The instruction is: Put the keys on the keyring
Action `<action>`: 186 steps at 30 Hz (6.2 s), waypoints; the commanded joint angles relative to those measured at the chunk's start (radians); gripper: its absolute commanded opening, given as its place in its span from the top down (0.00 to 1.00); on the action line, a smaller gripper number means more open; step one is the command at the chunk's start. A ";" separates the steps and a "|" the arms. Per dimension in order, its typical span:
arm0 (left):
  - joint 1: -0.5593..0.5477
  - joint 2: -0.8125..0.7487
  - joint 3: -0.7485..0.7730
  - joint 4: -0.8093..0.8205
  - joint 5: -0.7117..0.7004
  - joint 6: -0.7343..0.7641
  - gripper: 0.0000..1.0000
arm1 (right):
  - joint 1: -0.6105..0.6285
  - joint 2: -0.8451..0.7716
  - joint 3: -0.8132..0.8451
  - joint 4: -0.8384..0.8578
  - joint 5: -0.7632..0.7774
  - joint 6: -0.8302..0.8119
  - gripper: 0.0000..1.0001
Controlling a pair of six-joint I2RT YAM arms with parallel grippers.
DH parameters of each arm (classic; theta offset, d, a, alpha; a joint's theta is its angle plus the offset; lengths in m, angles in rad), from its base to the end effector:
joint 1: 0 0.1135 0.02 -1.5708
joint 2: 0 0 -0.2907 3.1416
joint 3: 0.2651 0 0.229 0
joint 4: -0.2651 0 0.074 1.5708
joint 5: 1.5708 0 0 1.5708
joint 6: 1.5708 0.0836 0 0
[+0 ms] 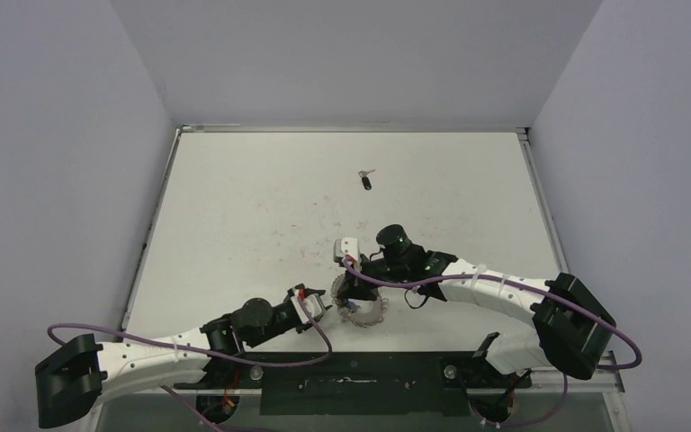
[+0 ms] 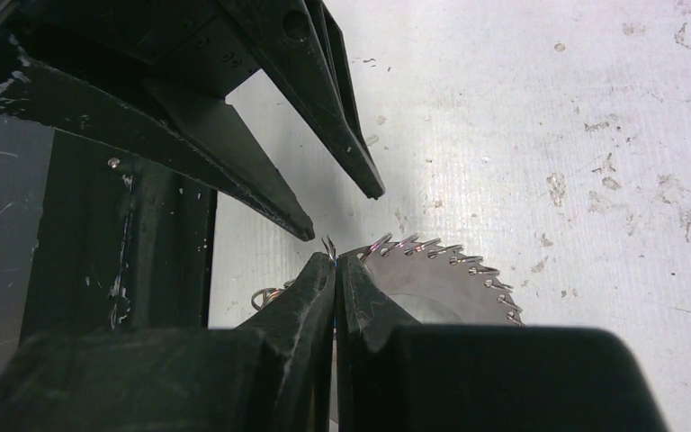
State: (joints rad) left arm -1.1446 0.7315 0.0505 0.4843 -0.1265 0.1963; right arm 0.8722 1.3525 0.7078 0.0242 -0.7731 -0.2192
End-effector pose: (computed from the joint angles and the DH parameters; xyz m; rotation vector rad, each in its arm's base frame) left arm 0.0787 -0.1477 0.1845 1.0448 1.4680 -0.5726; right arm 0.1345 0.2509 0.2346 -1.5307 1.6362 1.2073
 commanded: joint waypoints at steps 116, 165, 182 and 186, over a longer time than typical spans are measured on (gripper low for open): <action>0.000 0.016 0.025 0.146 0.076 -0.006 1.00 | -0.027 0.086 -0.140 0.480 -0.172 -0.087 0.73; 0.002 -0.026 0.133 -0.181 -0.002 -0.023 0.74 | 0.070 0.066 0.252 -0.280 0.119 -0.159 1.00; 0.002 -0.135 0.183 -0.258 0.043 0.061 0.62 | 0.084 0.091 0.286 -0.325 0.112 -0.198 1.00; 0.002 -0.097 0.191 -0.234 0.094 0.085 0.71 | 0.087 0.093 0.289 -0.326 0.109 -0.200 1.00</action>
State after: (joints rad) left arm -1.1435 0.6067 0.1879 0.2386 -0.0975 0.2390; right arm 0.9501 1.4479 0.9478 -0.3241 -0.6537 -0.4046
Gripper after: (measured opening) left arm 0.301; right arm 0.031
